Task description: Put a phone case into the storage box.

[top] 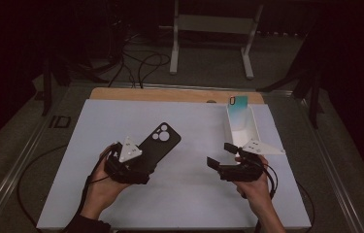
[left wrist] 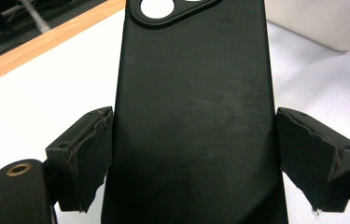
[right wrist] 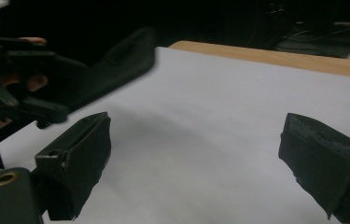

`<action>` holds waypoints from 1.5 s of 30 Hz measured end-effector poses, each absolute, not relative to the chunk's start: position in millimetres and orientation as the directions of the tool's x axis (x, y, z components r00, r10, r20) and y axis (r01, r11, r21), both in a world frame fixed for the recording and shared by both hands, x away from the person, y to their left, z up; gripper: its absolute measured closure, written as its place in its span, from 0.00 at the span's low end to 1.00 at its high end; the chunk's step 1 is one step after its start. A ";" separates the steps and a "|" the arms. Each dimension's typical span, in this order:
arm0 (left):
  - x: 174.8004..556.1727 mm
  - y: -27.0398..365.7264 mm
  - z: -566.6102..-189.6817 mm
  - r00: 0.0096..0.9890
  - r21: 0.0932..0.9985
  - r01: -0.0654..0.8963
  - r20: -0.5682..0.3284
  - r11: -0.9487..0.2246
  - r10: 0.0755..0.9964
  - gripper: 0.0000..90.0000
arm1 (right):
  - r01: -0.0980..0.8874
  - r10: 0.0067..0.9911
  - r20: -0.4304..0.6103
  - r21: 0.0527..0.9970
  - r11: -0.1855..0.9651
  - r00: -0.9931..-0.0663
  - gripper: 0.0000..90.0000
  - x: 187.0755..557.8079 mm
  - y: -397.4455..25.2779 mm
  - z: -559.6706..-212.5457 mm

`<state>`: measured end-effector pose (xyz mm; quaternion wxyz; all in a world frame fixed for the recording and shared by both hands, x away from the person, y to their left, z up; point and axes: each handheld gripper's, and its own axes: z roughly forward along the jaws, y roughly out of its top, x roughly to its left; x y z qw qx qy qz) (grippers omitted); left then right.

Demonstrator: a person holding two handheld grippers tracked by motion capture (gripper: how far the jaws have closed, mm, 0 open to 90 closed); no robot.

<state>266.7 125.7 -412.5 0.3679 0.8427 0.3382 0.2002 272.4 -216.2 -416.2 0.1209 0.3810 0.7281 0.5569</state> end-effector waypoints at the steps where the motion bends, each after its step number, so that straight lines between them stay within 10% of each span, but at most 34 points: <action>1: 267.0 122.0 -413.0 0.695 0.757 0.416 0.092 -0.503 0.713 0.17 | 0.424 0.684 0.252 0.901 0.091 -0.684 0.10 272.9 -213.0 -415.3; 20: 259.6 84.9 -415.6 0.783 0.791 0.333 0.072 -0.514 0.617 0.17 | 0.513 0.604 0.359 0.852 0.099 -0.712 0.19 285.6 -167.6 -422.1; 39: 256.1 66.7 -427.5 0.801 0.758 0.322 0.100 -0.567 0.590 0.16 | 0.577 0.510 0.466 0.813 0.074 -0.723 0.90 285.8 -152.5 -423.0; 45: 258.9 72.2 -428.2 0.783 0.782 0.341 0.071 -0.521 0.618 0.24 | 0.549 0.521 0.434 0.832 0.081 -0.735 0.95 281.0 -149.7 -418.2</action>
